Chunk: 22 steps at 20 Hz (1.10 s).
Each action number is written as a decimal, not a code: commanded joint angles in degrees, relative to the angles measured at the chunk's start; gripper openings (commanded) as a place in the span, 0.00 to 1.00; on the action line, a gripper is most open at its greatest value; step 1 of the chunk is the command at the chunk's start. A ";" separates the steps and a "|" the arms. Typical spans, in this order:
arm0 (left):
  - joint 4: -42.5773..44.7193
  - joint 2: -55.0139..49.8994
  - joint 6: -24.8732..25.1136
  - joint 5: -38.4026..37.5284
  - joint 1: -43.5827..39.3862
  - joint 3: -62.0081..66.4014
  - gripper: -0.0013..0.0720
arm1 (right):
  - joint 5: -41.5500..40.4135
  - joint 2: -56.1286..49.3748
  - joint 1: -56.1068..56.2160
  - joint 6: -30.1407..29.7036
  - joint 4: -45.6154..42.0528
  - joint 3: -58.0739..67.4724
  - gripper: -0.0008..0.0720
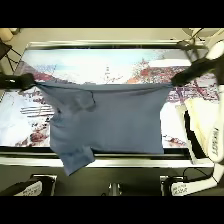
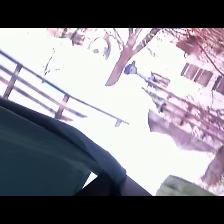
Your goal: Fold the shirts.
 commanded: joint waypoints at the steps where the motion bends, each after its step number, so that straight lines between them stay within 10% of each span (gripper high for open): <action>1: -0.94 -10.93 2.03 11.45 -1.25 -0.37 0.05 | -17.46 -7.58 1.60 5.07 0.70 -0.72 0.03; 7: -0.98 -21.92 1.66 18.45 -1.51 8.11 0.05 | -28.94 -9.33 1.60 5.22 0.70 -0.74 0.03; 17: 1.09 -18.93 5.03 -6.67 -2.56 5.97 0.05 | 2.38 -10.58 1.42 -0.28 0.59 -1.05 0.03; 22: 1.25 -19.04 1.16 -8.15 -3.06 -5.16 0.05 | 5.01 -11.69 1.44 -0.20 1.11 -6.69 0.03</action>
